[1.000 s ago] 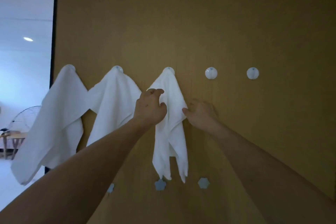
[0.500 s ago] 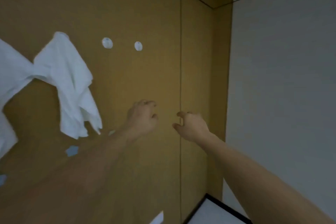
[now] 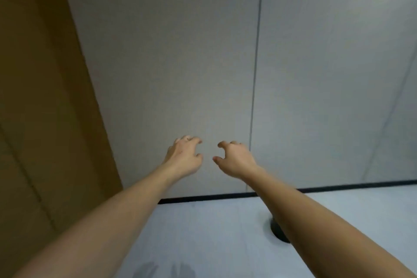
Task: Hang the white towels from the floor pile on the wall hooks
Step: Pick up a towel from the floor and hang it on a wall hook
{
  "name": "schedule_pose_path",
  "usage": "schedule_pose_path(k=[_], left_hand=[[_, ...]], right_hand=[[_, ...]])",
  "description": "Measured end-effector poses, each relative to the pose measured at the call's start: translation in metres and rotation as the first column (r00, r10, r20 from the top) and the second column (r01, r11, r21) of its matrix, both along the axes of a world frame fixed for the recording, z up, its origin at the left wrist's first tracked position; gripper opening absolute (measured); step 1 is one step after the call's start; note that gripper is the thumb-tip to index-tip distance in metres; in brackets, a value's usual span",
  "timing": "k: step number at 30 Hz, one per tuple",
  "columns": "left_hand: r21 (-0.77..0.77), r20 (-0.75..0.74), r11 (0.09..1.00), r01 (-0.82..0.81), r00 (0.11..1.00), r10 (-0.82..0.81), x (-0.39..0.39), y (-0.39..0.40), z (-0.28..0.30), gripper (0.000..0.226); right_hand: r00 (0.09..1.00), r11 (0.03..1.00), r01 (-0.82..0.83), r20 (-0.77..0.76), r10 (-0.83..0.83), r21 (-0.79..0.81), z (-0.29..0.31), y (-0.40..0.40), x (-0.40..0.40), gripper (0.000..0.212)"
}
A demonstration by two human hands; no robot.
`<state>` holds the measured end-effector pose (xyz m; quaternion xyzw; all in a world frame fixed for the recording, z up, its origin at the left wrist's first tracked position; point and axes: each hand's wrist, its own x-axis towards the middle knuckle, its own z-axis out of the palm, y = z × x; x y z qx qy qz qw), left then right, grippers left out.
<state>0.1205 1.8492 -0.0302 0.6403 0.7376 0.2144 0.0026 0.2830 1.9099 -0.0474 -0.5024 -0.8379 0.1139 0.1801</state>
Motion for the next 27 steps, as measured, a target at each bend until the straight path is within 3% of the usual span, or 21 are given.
schedule_pose_path(k=[6,12,19,27], left_hand=[[-0.15,0.049,0.949,0.277,0.961,-0.273,0.219,0.099,-0.066,0.052],[-0.295,0.089,0.805,0.515,0.854,-0.513,0.397,0.163,-0.133,0.045],[-0.423,0.139,0.53,0.735,0.63,-0.764,0.571,0.233,-0.212,0.045],[-0.569,0.262,0.216,0.793,0.424,-0.867,0.731,0.312,-0.287,0.046]], right_hand=[[0.954,0.938,0.3,0.042,-0.297,-0.172,-0.069,0.05,0.23,0.056],[0.822,0.767,0.557,0.079,-0.565,-0.319,-0.136,0.059,0.402,0.055],[0.607,0.477,0.732,0.148,-0.781,-0.487,-0.22,0.06,0.55,0.054],[0.316,0.091,0.776,0.26,-0.912,-0.624,-0.28,0.069,0.668,0.05]])
